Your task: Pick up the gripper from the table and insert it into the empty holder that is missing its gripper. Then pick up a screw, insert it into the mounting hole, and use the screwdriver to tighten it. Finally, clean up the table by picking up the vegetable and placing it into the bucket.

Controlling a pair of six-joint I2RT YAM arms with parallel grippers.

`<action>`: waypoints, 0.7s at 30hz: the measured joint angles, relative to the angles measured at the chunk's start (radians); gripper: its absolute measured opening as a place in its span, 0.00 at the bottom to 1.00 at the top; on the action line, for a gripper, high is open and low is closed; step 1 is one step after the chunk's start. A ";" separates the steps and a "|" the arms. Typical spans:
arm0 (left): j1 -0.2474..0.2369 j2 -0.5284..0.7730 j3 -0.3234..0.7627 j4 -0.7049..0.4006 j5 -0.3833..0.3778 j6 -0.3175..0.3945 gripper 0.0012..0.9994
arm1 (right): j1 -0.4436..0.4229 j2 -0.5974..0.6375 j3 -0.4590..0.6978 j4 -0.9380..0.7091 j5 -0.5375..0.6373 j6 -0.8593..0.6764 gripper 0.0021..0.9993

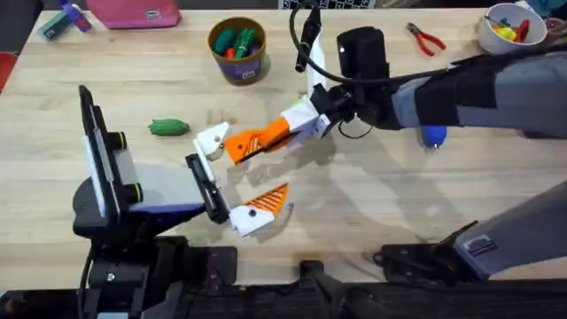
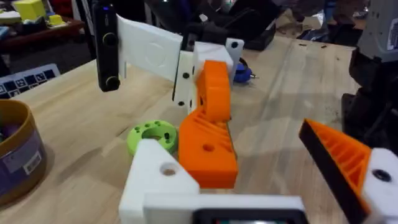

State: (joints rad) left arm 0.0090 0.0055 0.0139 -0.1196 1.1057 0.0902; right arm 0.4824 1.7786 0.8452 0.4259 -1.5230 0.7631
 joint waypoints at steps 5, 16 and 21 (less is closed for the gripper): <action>0.000 0.000 0.000 0.000 0.000 0.000 0.99 | 0.000 0.000 0.002 0.000 0.000 0.015 0.01; 0.000 0.000 0.000 0.000 0.000 0.000 0.99 | 0.000 0.000 0.013 -0.023 0.004 0.028 0.01; 0.000 0.000 0.000 0.000 0.000 0.000 0.99 | 0.000 0.000 0.019 -0.031 0.015 0.038 0.01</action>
State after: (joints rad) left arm 0.0090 0.0055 0.0139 -0.1196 1.1060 0.0902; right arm 0.4828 1.7786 0.8642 0.3948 -1.5083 0.8009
